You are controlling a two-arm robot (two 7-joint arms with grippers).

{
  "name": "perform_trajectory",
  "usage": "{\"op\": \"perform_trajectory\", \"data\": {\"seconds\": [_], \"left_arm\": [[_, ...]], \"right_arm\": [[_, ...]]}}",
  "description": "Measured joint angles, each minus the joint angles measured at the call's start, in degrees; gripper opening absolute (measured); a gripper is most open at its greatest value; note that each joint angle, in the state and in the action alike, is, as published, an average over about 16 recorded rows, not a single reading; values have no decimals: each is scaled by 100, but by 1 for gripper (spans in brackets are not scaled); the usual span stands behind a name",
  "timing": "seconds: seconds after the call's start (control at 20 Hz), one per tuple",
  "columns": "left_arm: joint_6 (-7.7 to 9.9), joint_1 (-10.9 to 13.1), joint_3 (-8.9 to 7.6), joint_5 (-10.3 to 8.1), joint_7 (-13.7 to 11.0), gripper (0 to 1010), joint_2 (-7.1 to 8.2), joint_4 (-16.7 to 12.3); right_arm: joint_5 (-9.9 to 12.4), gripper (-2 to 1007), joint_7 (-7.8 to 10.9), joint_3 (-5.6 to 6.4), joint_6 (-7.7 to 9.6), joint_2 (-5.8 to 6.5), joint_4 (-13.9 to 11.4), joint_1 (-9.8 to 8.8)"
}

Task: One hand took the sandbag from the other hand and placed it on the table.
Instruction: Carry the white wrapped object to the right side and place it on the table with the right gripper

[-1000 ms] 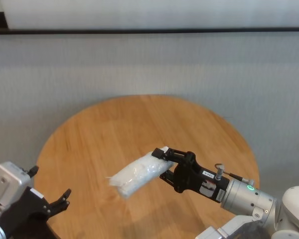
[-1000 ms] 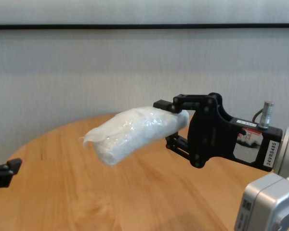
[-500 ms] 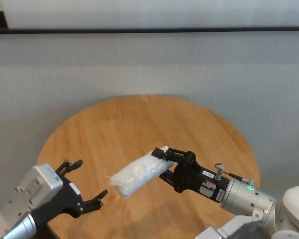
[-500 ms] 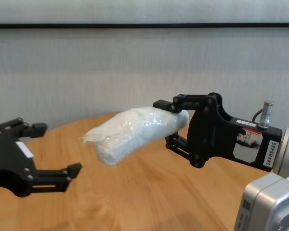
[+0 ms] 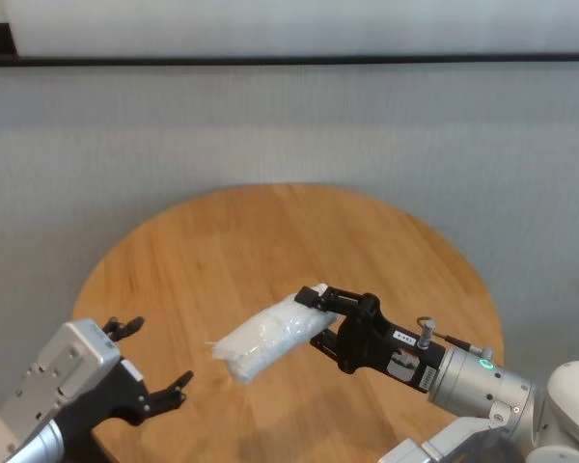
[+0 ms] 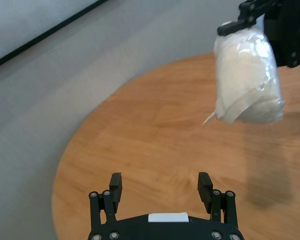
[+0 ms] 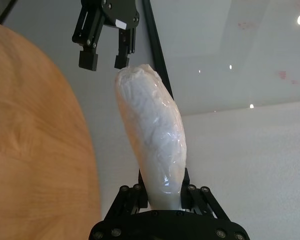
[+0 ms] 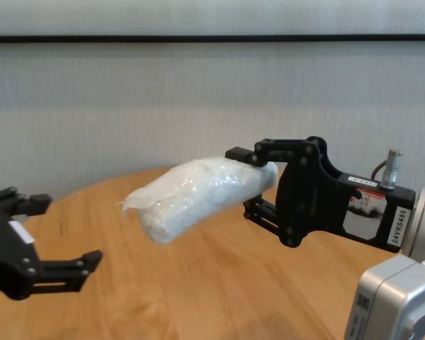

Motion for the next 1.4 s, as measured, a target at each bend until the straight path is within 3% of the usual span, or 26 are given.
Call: {"op": "perform_trajectory", "data": {"seconds": [0.45,0.75,0.9,1.0,1.25,1.4], "left_arm": [[141,132,-136,49,27,1002,-80,-86],[92,123,-144,37,-11,1002,-95,-67],[98,123,-143,34,1,1002,-93,-69],[110,124,-143,34,8,1002,-92,-72],[133,127,-142,34,21,1002,-88,-79],[142,128,-141,35,26,1002,-86,-83]], "right_arm": [[14,331,33,6,2,2,-1,16],[161,331,338,110,96,-20,189,318],[375,331,674,240,256,-76,391,556],[641,331,1006,382,478,-140,515,701],[1437,331,1921,787,1240,-347,827,1028],[1907,331,2430,1000,1759,-483,980,1111]]}}
